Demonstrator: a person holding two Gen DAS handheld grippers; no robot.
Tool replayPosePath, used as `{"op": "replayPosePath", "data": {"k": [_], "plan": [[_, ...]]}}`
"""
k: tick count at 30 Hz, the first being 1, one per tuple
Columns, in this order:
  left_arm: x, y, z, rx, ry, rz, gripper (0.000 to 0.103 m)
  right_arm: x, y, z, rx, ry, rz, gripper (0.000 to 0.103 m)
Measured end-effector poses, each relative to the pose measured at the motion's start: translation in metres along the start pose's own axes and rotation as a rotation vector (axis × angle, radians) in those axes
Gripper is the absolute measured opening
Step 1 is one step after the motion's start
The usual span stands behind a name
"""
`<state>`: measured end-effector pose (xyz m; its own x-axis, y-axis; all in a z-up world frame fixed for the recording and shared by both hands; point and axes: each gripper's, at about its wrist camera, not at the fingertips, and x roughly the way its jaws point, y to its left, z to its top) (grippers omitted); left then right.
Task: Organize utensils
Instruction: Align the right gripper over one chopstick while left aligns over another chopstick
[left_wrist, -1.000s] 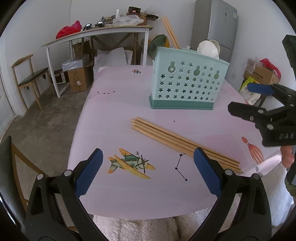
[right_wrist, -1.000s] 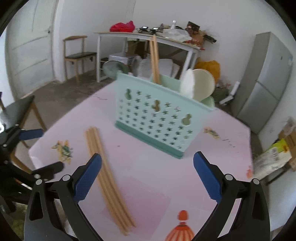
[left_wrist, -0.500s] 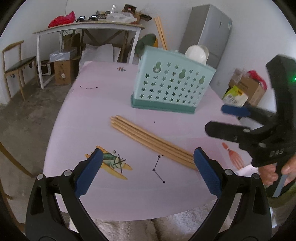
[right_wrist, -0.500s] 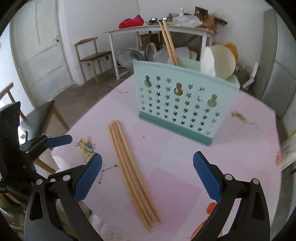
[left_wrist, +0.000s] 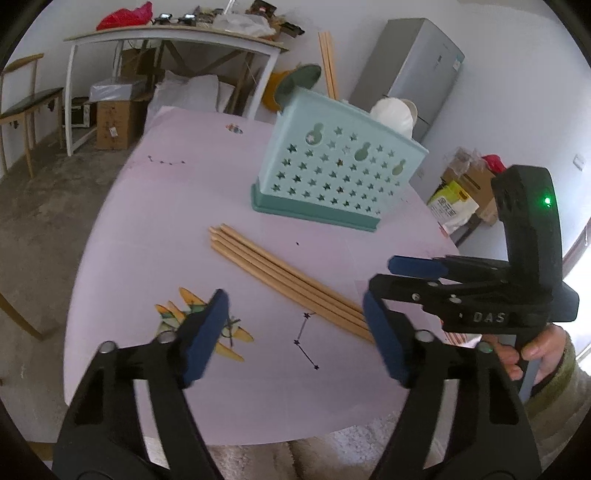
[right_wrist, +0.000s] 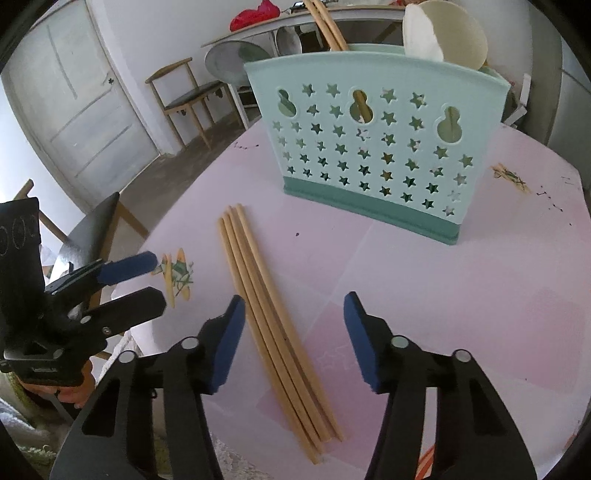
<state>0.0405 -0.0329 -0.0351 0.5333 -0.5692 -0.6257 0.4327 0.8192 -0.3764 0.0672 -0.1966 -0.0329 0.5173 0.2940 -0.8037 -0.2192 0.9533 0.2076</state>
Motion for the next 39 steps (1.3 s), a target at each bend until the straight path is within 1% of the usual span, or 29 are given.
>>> {"op": "replayPosePath", "data": {"k": [1,3,5,9,11,14,19,26,28,29,30,33,35,39], "plan": [[0.002,0.0,0.0,-0.006,0.008,-0.006,0.061,0.001,0.0,0.001,-0.001,0.004,0.002,0.049],[0.005,0.001,0.0,-0.023,0.022,-0.018,0.052,0.004,0.0,0.002,0.001,0.018,0.016,0.046],[0.006,0.002,-0.001,-0.031,0.029,-0.023,0.046,0.008,0.001,0.003,0.0,0.033,0.026,0.04],[0.018,0.004,-0.003,-0.049,0.086,-0.026,0.034,0.023,0.005,0.002,-0.014,0.07,0.03,0.031],[0.022,0.005,-0.003,-0.062,0.105,-0.025,0.032,0.029,0.005,0.003,-0.018,0.082,0.041,0.027],[0.023,0.008,-0.001,-0.08,0.113,-0.028,0.029,0.038,0.006,0.005,-0.036,0.096,0.043,0.022],[0.029,0.006,0.003,-0.082,0.119,-0.02,0.029,0.05,0.007,0.009,-0.08,0.128,0.038,0.017],[0.036,0.006,0.006,-0.084,0.134,-0.003,0.029,0.052,0.02,0.01,-0.146,0.132,0.039,0.016],[0.038,0.007,0.006,-0.089,0.139,0.005,0.029,0.053,0.023,0.011,-0.171,0.127,-0.001,0.015],[0.039,0.007,0.006,-0.091,0.141,0.009,0.029,0.054,0.024,0.011,-0.174,0.132,-0.022,0.012],[0.04,0.007,0.007,-0.093,0.141,0.012,0.029,0.057,0.023,0.011,-0.172,0.134,-0.043,0.011],[0.044,0.002,0.01,-0.084,0.138,0.037,0.029,0.059,0.021,0.009,-0.149,0.135,-0.038,0.009],[0.046,-0.001,0.011,-0.077,0.142,0.056,0.029,0.06,0.024,0.006,-0.13,0.136,-0.027,0.009],[0.051,-0.007,0.007,-0.037,0.162,0.124,0.029,0.059,0.031,-0.005,-0.079,0.14,0.001,0.009]]}}
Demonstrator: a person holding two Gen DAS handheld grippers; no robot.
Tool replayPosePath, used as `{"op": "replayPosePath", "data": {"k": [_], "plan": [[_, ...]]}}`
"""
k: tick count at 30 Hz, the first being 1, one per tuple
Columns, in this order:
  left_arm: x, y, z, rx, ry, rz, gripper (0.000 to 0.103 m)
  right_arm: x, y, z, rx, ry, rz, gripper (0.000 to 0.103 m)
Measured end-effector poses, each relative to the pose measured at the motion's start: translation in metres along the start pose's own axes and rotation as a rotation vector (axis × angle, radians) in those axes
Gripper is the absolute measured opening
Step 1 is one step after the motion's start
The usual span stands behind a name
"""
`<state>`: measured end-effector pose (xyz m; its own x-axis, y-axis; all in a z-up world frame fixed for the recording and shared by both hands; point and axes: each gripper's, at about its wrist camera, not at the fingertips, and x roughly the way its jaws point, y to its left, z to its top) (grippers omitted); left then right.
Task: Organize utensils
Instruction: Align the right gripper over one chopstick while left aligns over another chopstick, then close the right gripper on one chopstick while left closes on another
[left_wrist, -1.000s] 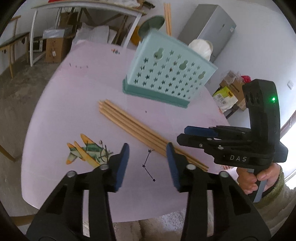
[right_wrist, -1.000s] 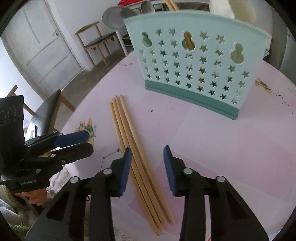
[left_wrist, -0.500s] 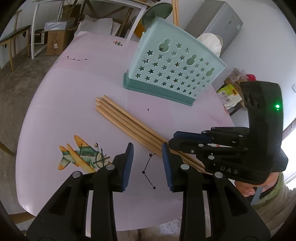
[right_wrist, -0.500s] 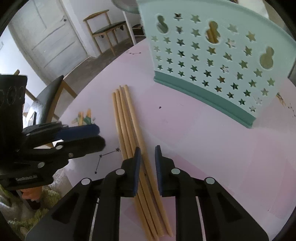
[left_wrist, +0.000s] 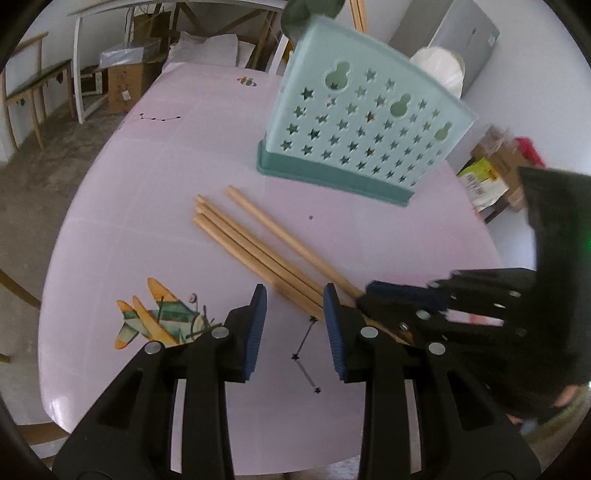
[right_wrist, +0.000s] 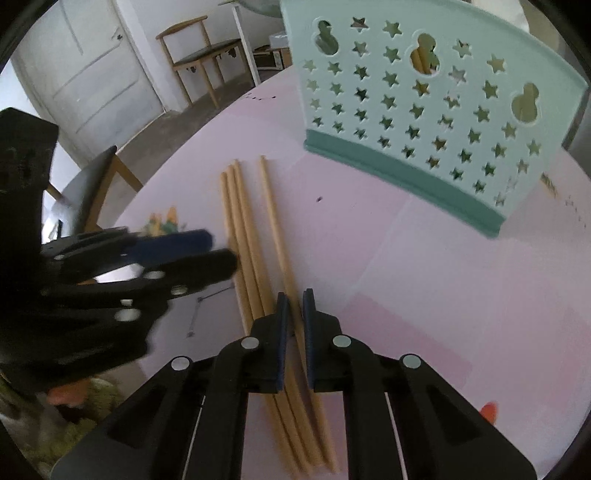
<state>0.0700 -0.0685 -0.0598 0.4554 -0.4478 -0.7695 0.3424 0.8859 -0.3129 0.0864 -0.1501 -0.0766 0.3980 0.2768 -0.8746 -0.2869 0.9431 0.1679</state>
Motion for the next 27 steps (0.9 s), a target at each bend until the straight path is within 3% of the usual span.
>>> {"op": "replayPosePath", "data": {"k": [5,13,18,21,27], "plan": [[-0.006,-0.004,-0.009,0.082,-0.022,0.073,0.029,0.001,0.012,-0.008,0.058,-0.01,0.009,0.007],[-0.017,0.004,-0.02,0.157,-0.038,0.142,0.029,-0.006,-0.01,-0.02,0.169,-0.032,-0.036,0.006],[-0.02,0.014,-0.013,0.081,-0.02,0.082,0.03,-0.007,-0.016,-0.025,0.227,-0.039,-0.032,0.006],[-0.015,0.009,-0.007,0.059,-0.014,0.063,0.041,-0.007,-0.015,-0.024,0.231,-0.054,-0.047,0.006],[-0.001,-0.019,-0.014,0.182,-0.046,0.116,0.043,-0.008,-0.021,-0.027,0.27,-0.097,-0.049,0.006]]}}
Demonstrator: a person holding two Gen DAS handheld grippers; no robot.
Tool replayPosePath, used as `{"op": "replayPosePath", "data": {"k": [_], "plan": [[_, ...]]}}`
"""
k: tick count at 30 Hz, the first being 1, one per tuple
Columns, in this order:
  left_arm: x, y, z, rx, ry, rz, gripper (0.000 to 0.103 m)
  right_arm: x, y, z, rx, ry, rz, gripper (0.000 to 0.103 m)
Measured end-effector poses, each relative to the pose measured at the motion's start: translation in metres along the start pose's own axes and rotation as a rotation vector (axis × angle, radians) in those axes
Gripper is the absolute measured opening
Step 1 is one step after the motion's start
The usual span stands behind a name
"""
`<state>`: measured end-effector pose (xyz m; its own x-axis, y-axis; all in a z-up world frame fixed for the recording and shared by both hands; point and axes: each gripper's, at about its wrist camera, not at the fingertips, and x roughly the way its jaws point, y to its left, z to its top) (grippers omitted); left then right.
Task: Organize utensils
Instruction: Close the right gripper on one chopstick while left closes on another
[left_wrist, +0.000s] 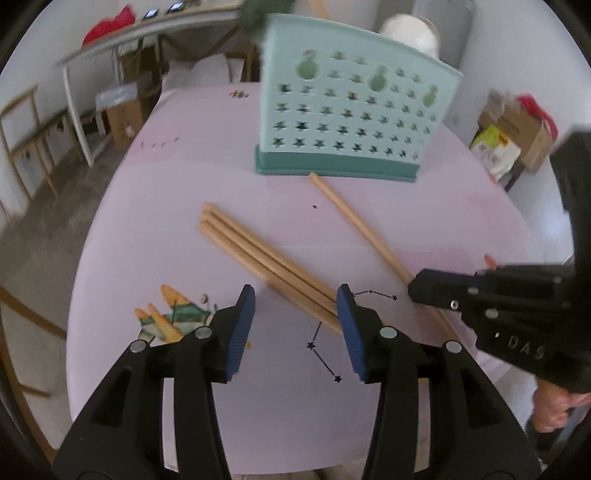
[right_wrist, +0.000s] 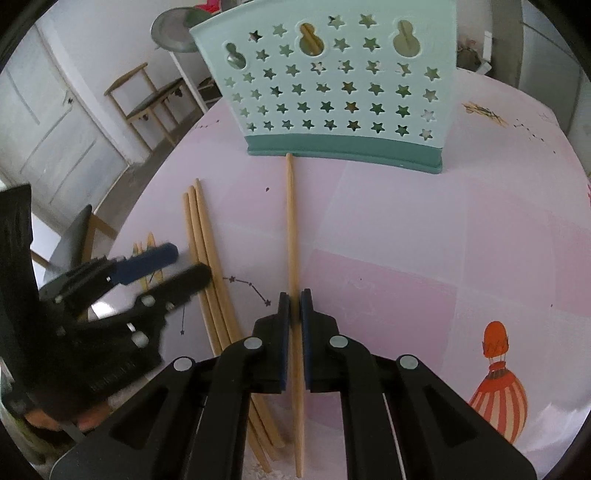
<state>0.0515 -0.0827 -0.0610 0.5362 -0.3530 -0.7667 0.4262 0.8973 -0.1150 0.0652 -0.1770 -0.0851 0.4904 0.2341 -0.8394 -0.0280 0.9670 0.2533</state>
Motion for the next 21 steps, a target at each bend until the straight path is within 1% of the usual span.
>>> {"op": "replayPosePath", "data": {"k": [4,5,6,7,8,10,12,16,21], "plan": [[-0.003,0.001,-0.006,0.033,-0.024,-0.01,0.042,-0.005,-0.007,-0.004,0.037,-0.014,0.014,0.007],[-0.004,0.004,-0.007,0.048,-0.028,0.004,0.039,-0.005,-0.008,-0.004,0.044,-0.017,0.017,0.007],[-0.004,0.005,-0.007,0.061,-0.028,0.021,0.03,-0.006,-0.008,-0.004,0.046,-0.018,0.018,0.007],[-0.004,0.008,-0.009,0.097,-0.033,0.06,0.028,-0.006,-0.009,-0.004,0.048,-0.02,0.019,0.007],[-0.005,0.011,-0.01,0.118,-0.037,0.065,0.028,-0.006,-0.009,-0.004,0.048,-0.021,0.02,0.007],[-0.007,0.019,-0.01,0.126,-0.036,0.046,0.024,-0.006,-0.009,-0.005,0.047,-0.023,0.02,0.007],[-0.007,0.024,-0.01,0.135,-0.033,0.048,0.023,-0.006,-0.01,-0.006,0.047,-0.026,0.021,0.007],[-0.011,0.038,-0.009,0.096,-0.025,0.023,0.023,-0.007,-0.01,-0.007,0.05,-0.026,0.018,0.007],[-0.018,0.049,-0.013,0.115,0.002,0.006,0.023,-0.012,-0.009,-0.012,0.04,-0.004,0.019,0.007]]}}
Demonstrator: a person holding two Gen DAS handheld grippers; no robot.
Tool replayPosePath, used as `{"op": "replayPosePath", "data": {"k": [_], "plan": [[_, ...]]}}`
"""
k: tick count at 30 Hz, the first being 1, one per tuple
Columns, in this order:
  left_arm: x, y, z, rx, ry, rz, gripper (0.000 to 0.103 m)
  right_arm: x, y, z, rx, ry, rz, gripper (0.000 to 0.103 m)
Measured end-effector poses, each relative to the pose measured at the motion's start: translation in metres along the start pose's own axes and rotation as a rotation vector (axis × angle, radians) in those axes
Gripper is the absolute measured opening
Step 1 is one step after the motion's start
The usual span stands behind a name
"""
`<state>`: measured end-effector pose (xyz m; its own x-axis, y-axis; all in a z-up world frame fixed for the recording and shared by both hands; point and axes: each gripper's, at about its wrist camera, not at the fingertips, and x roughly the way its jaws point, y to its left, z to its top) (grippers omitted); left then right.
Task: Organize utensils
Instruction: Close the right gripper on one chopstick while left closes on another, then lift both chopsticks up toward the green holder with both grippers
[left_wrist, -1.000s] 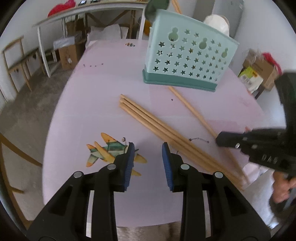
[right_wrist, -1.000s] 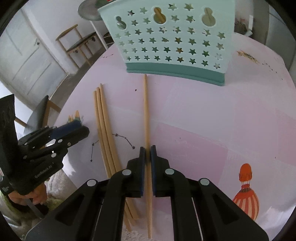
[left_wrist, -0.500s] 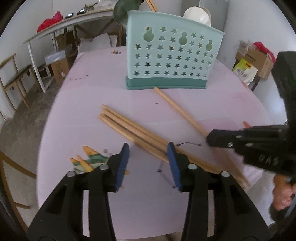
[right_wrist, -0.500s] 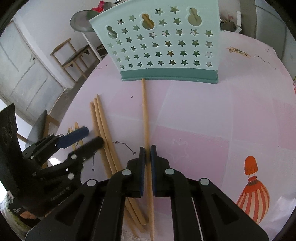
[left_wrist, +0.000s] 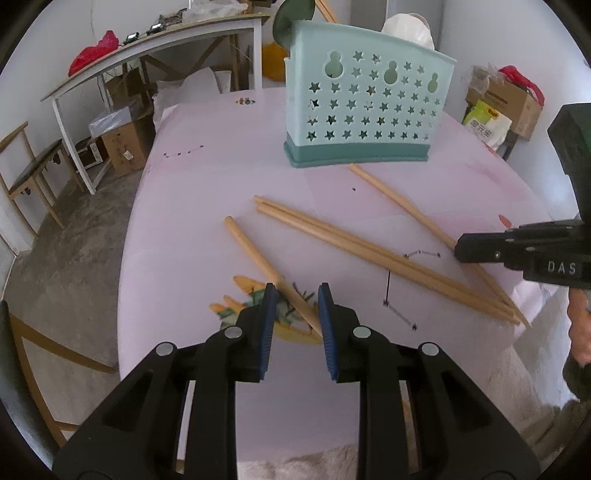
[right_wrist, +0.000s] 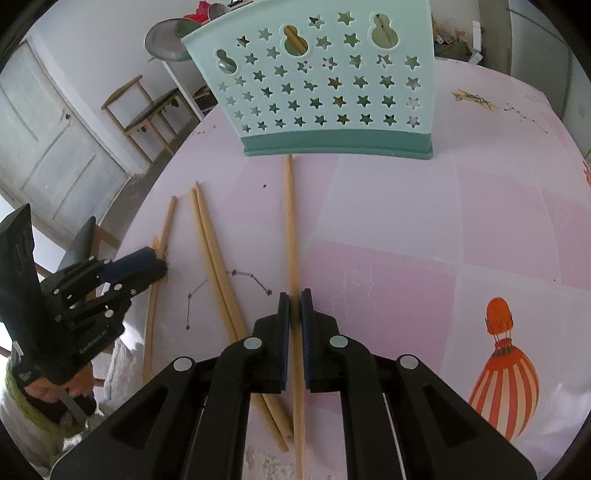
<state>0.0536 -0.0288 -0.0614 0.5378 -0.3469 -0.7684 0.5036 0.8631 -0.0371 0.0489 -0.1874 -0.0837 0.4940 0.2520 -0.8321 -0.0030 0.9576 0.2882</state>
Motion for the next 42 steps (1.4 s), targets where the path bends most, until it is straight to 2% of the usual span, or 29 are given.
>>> {"op": "replayPosePath", "data": {"k": [3,6,8,15,19,24,26,28,32,35,42], "plan": [[-0.001,0.011,0.004,-0.047,0.026,-0.032,0.025,0.001,0.002,0.004,-0.036,0.034,0.004,0.009],[0.005,0.024,0.012,-0.128,0.039,-0.036,0.034,0.004,0.006,0.014,-0.07,0.058,0.014,0.025],[0.008,0.029,0.016,-0.147,0.044,-0.033,0.034,0.008,0.009,0.02,-0.091,0.064,-0.008,0.028],[0.03,0.031,0.039,-0.136,0.074,0.037,0.032,0.03,0.018,0.057,-0.146,0.06,-0.064,0.028],[0.039,0.029,0.05,-0.122,0.083,0.085,0.027,0.042,0.023,0.076,-0.159,0.053,-0.083,0.022],[0.042,0.034,0.055,-0.175,0.072,0.118,0.009,0.052,0.032,0.09,-0.197,0.036,-0.111,0.013],[0.041,0.041,0.055,-0.225,0.056,0.099,0.006,0.054,0.034,0.094,-0.201,0.032,-0.107,0.007],[0.039,0.045,0.055,-0.266,0.028,0.069,0.005,0.055,0.035,0.097,-0.199,0.028,-0.077,0.007],[0.022,0.049,0.056,-0.296,-0.047,0.029,0.005,0.032,0.033,0.098,-0.206,-0.041,-0.07,0.007],[0.001,0.049,0.058,-0.301,-0.105,-0.004,0.005,-0.004,0.03,0.099,-0.185,-0.122,-0.066,0.007],[-0.077,0.042,0.065,-0.271,-0.299,-0.074,0.005,-0.103,0.015,0.088,-0.114,-0.337,-0.023,0.007]]}}
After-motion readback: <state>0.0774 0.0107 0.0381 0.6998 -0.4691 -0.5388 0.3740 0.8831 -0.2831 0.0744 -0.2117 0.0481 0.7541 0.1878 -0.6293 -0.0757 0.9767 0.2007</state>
